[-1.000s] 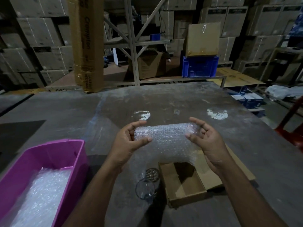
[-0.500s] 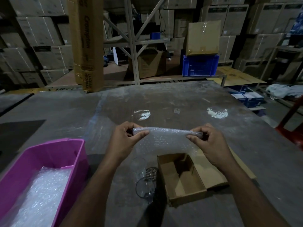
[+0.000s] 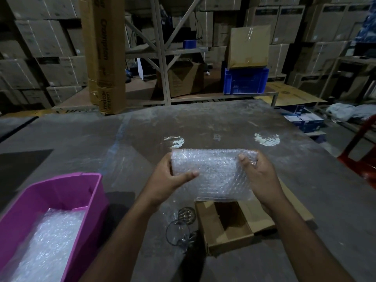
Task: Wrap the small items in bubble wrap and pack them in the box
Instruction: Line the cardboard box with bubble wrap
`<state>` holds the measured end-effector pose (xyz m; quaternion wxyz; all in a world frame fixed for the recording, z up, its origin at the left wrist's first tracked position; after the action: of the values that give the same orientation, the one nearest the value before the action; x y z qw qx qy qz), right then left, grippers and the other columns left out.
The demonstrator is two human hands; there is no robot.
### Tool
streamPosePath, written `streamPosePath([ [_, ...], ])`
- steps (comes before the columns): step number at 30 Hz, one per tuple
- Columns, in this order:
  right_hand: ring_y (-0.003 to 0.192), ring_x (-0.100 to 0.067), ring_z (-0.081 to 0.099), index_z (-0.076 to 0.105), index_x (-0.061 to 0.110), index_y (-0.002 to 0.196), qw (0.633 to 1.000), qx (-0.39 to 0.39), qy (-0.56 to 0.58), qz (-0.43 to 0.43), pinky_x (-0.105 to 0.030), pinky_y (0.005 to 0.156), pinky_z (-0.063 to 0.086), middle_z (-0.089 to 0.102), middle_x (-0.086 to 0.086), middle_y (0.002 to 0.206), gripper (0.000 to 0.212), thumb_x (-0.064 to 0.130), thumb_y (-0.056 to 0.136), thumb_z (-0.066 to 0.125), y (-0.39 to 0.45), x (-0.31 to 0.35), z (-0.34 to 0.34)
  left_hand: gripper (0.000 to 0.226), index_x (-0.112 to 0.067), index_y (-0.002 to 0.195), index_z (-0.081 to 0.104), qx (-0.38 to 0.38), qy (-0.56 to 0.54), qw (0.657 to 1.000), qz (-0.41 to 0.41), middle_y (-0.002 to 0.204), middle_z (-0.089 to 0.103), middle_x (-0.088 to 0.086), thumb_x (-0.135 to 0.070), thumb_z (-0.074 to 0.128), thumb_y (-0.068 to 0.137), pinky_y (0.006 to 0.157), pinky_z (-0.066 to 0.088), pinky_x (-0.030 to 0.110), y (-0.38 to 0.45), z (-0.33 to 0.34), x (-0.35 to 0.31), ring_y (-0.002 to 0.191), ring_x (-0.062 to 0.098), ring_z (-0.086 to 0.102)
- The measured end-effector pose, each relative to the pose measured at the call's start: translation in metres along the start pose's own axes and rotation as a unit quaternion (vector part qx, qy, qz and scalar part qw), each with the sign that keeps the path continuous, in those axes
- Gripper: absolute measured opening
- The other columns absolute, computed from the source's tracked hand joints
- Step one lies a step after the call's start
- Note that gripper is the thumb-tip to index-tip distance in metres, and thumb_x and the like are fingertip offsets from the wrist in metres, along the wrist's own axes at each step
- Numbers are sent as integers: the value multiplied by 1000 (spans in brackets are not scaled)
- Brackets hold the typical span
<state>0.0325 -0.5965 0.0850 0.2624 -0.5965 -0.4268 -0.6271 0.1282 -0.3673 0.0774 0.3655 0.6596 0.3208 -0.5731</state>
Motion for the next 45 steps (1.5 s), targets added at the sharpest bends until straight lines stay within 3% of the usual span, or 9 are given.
streamPosePath([
  [4,99,-46,65,63,20,104,1000,-4,-9,8,-66,82,54,69,-18,105,26,44,98,58,0,-8,-3,35,-14,120,65,-7,22,1000,-13,113,74,6,-23,77,89,95,57,45,3,-6,13,107,23,71],
  [13,105,-5,69,60,23,124,996,69,-18,47,-23,82,57,71,7,119,40,27,88,76,-10,-25,10,18,-3,112,68,-69,-22,997,2,96,76,7,-16,61,101,66,54,26,6,-10,18,83,15,71],
  [17,117,-17,67,59,22,132,996,51,14,67,-46,98,55,70,4,127,55,35,83,81,-11,-37,5,15,-7,103,70,-102,-25,994,6,91,73,16,-21,67,98,72,50,37,8,-16,29,81,20,64],
  [25,82,-15,74,70,18,107,997,-58,-29,44,-34,69,61,76,-2,97,20,18,88,77,-15,-31,-25,33,-26,120,57,-234,114,966,7,109,64,-11,-40,70,92,82,53,25,0,-22,28,97,5,63],
  [31,89,2,63,70,30,90,987,1,-134,-84,-12,72,50,70,10,95,34,-3,82,74,-24,-15,-14,48,-8,118,64,-42,-102,977,-182,97,78,11,-51,53,99,85,61,41,-1,50,53,93,27,75],
  [34,103,-12,63,71,34,84,971,78,-182,-133,-33,87,52,69,13,100,50,-14,71,67,-39,-21,3,67,-12,132,59,-9,-159,955,-252,109,76,14,-67,53,94,96,57,45,-6,74,74,104,28,73],
  [37,109,-10,58,72,38,89,947,160,-243,-138,-44,92,49,66,19,105,48,-4,65,73,-54,-39,19,52,-9,136,56,-44,-211,938,-273,119,73,17,-43,62,98,101,53,49,-9,78,92,111,32,70],
  [41,124,4,48,70,47,107,922,285,-261,-24,-28,105,45,56,30,122,43,37,68,84,-70,-68,15,25,-2,123,63,-70,-227,930,-279,103,77,15,-6,59,99,73,60,42,-14,77,107,90,31,75],
  [45,119,6,53,68,45,114,954,213,-212,10,-24,103,44,59,27,122,46,62,73,79,-57,-70,-7,22,-3,120,64,-62,-220,934,-275,103,77,16,-3,58,98,67,60,38,-16,77,105,87,31,75],
])
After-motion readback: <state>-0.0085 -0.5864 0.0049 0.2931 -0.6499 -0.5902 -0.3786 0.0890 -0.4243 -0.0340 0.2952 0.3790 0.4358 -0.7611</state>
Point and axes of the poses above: each hand's wrist, its own y-axis towards the middle knuckle, its own z-axis out of the palm, x = y × z, the point moved 8 cm from there along y, towards the middle knuckle
